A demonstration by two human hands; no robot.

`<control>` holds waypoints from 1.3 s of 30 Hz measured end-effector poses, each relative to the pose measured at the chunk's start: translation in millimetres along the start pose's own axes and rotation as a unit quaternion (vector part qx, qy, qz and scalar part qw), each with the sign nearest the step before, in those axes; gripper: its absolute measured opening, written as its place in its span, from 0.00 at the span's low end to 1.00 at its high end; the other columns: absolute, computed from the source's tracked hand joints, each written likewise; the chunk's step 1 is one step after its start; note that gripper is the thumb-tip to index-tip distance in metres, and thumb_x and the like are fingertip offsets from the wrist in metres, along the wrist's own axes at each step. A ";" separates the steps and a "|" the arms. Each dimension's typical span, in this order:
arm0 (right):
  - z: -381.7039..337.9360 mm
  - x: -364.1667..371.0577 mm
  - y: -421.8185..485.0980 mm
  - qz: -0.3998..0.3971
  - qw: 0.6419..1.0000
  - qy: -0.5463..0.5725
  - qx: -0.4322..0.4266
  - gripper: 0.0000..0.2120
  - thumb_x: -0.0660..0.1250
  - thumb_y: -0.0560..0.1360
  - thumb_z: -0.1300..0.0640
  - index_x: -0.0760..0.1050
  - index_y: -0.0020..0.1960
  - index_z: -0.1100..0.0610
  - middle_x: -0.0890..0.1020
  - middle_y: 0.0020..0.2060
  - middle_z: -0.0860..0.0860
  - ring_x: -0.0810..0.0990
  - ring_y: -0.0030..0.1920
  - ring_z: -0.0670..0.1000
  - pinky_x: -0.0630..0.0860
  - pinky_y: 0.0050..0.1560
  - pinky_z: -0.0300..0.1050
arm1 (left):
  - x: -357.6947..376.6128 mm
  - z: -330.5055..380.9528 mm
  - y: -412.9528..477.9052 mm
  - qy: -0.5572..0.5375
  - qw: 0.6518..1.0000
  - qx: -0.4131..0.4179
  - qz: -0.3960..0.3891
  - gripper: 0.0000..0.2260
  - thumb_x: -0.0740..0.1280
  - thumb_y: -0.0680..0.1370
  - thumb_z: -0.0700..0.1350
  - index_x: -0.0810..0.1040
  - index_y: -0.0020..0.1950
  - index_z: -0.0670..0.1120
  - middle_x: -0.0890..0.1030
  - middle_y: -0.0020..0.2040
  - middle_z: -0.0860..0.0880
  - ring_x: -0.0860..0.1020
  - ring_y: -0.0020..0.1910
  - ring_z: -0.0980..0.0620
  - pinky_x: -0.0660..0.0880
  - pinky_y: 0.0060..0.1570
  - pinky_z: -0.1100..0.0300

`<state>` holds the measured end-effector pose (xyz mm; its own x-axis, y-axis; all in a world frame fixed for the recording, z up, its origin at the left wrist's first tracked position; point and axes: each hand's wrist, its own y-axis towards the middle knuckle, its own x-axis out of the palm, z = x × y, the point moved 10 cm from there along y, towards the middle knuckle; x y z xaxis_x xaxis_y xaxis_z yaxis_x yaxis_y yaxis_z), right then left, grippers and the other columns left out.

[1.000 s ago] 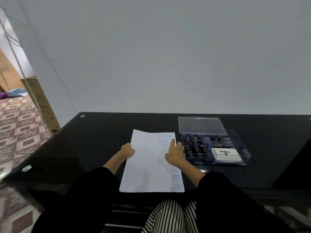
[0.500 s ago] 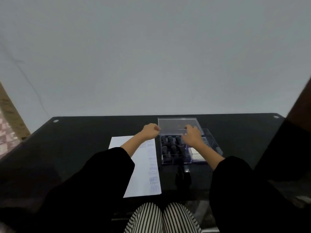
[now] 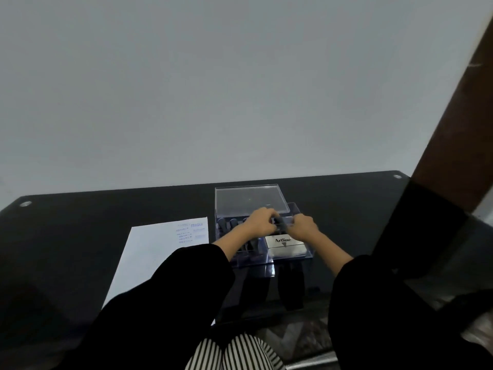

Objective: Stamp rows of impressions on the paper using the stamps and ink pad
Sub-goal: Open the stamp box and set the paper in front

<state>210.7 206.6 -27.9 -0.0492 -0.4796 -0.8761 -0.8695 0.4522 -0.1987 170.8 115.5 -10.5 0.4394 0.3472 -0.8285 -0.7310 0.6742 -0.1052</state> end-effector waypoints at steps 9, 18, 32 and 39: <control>-1.6 14.9 3.2 -0.015 0.992 -0.120 -0.028 0.18 0.60 0.77 0.61 0.66 0.65 0.64 0.73 0.62 0.60 0.73 0.62 0.59 0.71 0.58 0.47 | 25.5 -12.4 11.5 0.087 0.996 0.010 -0.024 0.22 0.62 0.75 0.37 0.66 0.70 0.40 0.71 0.65 0.39 0.68 0.65 0.40 0.64 0.65 0.52; -5.5 19.2 5.3 0.004 0.981 -0.190 -0.040 0.17 0.60 0.78 0.60 0.69 0.65 0.64 0.72 0.63 0.60 0.73 0.63 0.59 0.72 0.59 0.48 | 27.2 -23.6 13.4 0.091 0.995 0.004 -0.030 0.25 0.62 0.75 0.38 0.63 0.72 0.40 0.73 0.65 0.39 0.69 0.64 0.40 0.69 0.63 0.45; -5.6 28.1 11.5 -0.013 0.952 -0.307 0.013 0.18 0.57 0.78 0.57 0.69 0.67 0.57 0.72 0.64 0.53 0.73 0.63 0.56 0.71 0.52 0.44 | 25.3 -16.2 5.8 0.116 0.989 0.035 -0.082 0.26 0.58 0.75 0.32 0.58 0.74 0.37 0.65 0.29 0.49 0.66 0.31 0.50 0.67 0.39 0.58; -10.1 25.5 11.9 0.003 0.956 -0.293 0.003 0.16 0.59 0.77 0.59 0.71 0.63 0.61 0.75 0.61 0.57 0.75 0.61 0.58 0.78 0.54 0.50 | 29.2 -22.4 8.1 0.071 0.992 0.009 -0.102 0.28 0.56 0.76 0.32 0.56 0.76 0.39 0.76 0.44 0.37 0.70 0.44 0.46 0.72 0.56 0.50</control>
<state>194.1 192.1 -48.2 0.2319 0.0265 -0.9724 -0.8675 0.4578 -0.1944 165.9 116.4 -47.9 0.4985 0.1070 -0.8602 -0.6239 0.7333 -0.2704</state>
